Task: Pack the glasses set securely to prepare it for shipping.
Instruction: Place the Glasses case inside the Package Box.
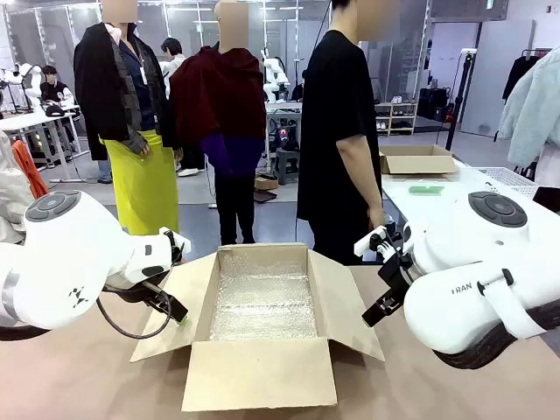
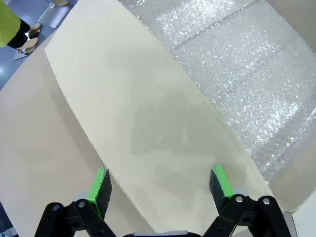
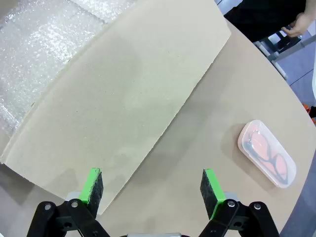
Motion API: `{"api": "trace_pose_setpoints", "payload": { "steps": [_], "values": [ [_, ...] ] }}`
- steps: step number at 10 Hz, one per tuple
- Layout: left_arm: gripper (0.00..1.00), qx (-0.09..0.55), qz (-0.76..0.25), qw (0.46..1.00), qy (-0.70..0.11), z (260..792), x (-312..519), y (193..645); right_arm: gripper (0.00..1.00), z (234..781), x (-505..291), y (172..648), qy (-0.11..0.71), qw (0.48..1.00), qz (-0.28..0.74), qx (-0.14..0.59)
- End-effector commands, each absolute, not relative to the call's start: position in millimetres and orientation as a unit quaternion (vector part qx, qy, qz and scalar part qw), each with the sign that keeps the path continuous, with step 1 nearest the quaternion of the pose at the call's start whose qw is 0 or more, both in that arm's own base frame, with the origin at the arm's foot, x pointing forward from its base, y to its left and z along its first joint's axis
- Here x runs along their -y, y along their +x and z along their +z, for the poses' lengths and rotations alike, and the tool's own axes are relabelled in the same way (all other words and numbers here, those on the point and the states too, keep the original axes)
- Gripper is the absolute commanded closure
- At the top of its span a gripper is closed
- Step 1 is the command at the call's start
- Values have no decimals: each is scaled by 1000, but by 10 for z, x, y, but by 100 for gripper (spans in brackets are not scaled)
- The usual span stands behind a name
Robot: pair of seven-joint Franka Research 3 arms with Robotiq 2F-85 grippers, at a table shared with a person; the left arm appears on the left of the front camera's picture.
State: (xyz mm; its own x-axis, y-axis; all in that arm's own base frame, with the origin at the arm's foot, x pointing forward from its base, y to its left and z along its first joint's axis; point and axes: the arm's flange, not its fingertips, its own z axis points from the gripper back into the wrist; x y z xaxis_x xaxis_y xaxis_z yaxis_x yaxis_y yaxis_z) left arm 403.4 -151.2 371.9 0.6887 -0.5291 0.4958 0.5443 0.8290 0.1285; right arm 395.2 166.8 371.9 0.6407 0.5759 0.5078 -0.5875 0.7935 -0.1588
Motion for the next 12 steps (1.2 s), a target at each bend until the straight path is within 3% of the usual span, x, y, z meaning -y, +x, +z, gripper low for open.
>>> {"api": "trace_pose_setpoints", "payload": {
  "steps": [1,12],
  "values": [
    [0,265,-292,919,-14,3719,1514,4033,0,3719,-1668,3952,10,906,321,277],
    [0,264,-314,912,-17,3813,1467,4005,0,3762,-1600,4009,13,901,334,278]
  ]
}}
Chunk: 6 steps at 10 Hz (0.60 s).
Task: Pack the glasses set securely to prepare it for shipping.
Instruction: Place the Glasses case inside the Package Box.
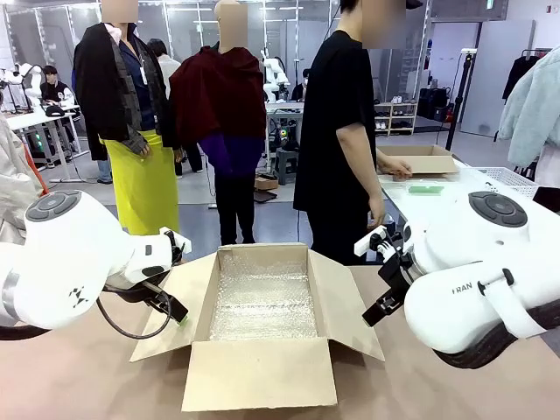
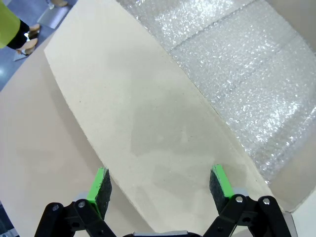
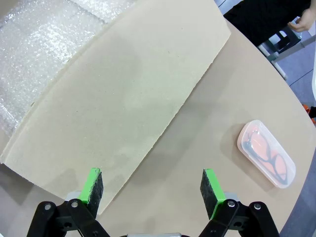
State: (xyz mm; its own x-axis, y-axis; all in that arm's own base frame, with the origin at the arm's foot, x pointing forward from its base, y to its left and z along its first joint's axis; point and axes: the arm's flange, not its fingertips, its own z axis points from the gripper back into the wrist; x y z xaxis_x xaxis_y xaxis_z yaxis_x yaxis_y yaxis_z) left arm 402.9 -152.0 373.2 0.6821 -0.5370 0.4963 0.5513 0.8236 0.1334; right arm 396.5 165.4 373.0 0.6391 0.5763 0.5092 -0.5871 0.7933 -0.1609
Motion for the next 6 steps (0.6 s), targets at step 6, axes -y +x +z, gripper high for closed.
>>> {"api": "trace_pose_setpoints", "payload": {
  "steps": [6],
  "values": [
    [0,177,-451,869,-98,4776,1174,3649,0,4344,-773,4587,-34,790,586,176]
  ]
}}
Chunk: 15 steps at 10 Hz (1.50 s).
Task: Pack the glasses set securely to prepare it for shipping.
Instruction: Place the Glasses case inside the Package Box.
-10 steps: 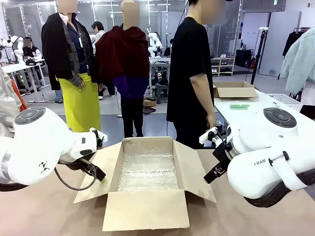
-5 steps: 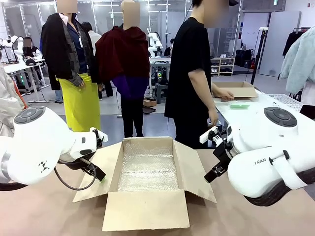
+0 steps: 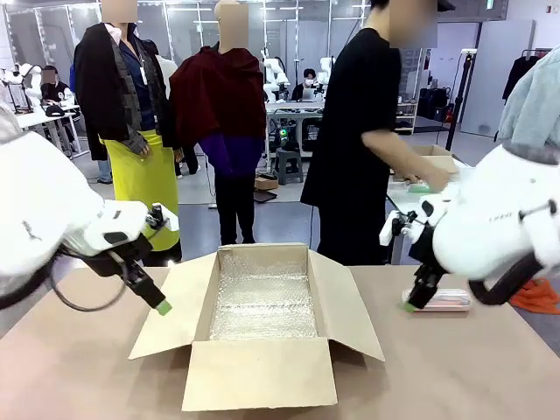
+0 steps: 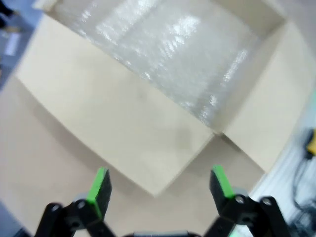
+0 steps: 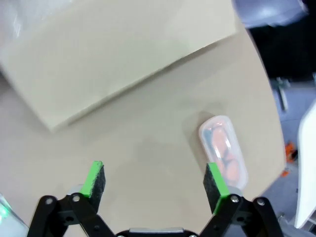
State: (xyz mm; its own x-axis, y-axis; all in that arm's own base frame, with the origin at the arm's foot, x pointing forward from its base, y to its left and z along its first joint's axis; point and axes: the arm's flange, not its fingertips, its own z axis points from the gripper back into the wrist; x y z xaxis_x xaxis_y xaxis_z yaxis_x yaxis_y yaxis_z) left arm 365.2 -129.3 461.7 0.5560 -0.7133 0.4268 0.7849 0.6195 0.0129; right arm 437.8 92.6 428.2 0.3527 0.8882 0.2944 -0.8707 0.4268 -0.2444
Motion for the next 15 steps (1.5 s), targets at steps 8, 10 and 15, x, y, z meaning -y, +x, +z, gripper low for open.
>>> {"api": "trace_pose_setpoints", "payload": {
  "steps": [8,10,15],
  "values": [
    [0,211,-521,818,-122,5192,1209,3225,0,4319,-319,4958,-46,727,675,116],
    [0,211,-521,818,-122,5192,1209,3225,0,4305,-304,5063,-56,729,672,114],
    [0,211,-521,818,-122,5192,1209,3225,0,3989,-234,5611,-37,688,720,77]
  ]
}}
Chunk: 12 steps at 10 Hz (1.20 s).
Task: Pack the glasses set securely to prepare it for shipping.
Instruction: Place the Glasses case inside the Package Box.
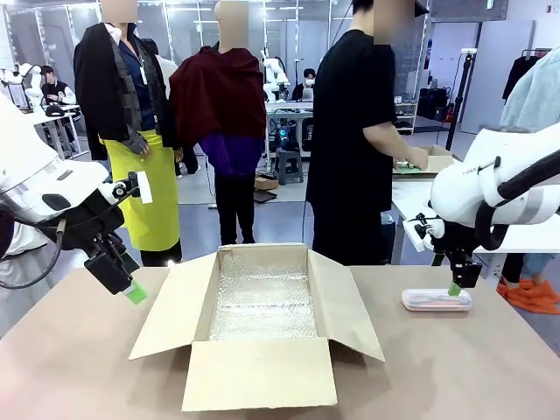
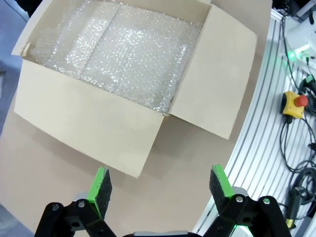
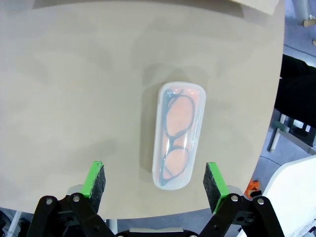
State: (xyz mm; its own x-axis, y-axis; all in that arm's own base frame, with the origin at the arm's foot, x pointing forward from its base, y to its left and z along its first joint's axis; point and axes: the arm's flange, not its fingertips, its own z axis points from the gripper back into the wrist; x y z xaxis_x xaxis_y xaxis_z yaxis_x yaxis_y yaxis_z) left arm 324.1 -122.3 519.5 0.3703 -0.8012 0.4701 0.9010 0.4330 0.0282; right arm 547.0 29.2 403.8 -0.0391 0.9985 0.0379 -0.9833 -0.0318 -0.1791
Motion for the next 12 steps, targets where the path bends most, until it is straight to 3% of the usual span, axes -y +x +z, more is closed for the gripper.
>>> {"api": "trace_pose_setpoints", "payload": {
  "steps": [1,5,12],
  "values": [
    [0,211,-521,818,-122,5192,1209,3225,0,3856,-201,5680,-33,696,715,63],
    [0,211,-521,818,-122,5192,1209,3225,0,3449,-86,5939,-27,709,702,60],
    [0,211,-521,818,-122,5192,1209,3225,0,3201,-79,6145,0,721,692,32]
  ]
}}
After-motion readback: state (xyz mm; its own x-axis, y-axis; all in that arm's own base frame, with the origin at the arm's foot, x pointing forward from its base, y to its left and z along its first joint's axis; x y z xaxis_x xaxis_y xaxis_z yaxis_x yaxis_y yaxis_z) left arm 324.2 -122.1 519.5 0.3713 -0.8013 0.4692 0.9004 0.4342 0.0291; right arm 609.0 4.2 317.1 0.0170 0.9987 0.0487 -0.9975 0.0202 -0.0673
